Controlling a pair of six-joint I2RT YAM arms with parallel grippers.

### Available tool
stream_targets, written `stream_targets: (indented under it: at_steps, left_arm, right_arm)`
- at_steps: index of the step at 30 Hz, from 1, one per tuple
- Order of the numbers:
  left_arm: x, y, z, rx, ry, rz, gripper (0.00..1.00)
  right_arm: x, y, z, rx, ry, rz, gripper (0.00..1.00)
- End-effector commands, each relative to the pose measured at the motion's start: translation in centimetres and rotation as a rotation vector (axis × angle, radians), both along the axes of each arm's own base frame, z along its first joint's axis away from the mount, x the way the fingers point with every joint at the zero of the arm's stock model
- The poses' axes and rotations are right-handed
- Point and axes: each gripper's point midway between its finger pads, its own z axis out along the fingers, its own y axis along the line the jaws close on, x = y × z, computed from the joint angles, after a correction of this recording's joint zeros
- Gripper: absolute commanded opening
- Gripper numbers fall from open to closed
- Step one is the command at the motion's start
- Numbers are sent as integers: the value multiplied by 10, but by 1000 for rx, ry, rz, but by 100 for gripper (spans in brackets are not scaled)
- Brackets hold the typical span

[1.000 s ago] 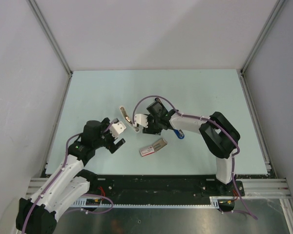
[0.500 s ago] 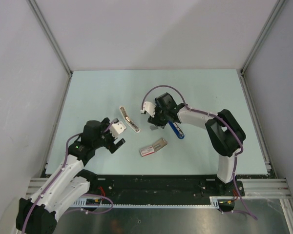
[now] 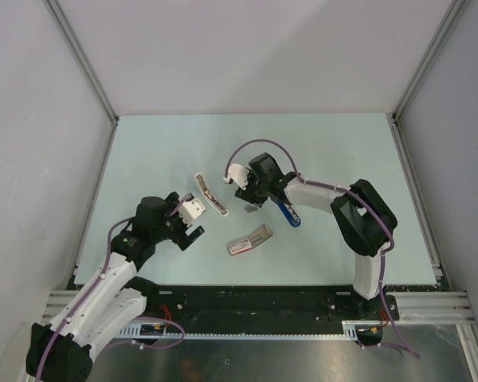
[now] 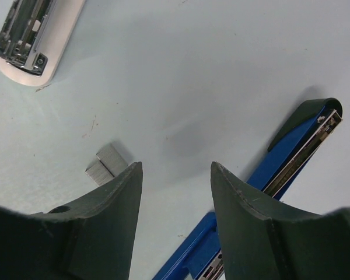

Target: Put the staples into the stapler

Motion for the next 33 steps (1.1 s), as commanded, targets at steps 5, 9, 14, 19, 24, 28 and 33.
stream_targets:
  at_steps: [5,9,14,19,24,28,33]
  left_arm:
    - [3,2,-1,7,-19,0,99]
    - [3,1,-2,7,-17,-2,99]
    - [3,1,-2,7,-14,0,99]
    - [3,1,-3,8,-9,-1,99]
    - [3,1,-3,7,-8,-1,99]
    - [3,1,-3,7,-7,0,99]
    - [3,1,-3,7,-6,-1,99]
  right_arm:
    - [10,2,-6,-38,-50,-20,54]
    - [10,-2,-10,-65,-50,-10,54]
    - [6,-8,-13,-108,-46,19,54]
    - [-6,-12,-22,-158,-15,81,54]
    - [-24,-12,-26,-174,43,155,53]
    - [-35,-9,-27,-163,88,197,53]
    - [-49,-3,-26,-142,125,247,52]
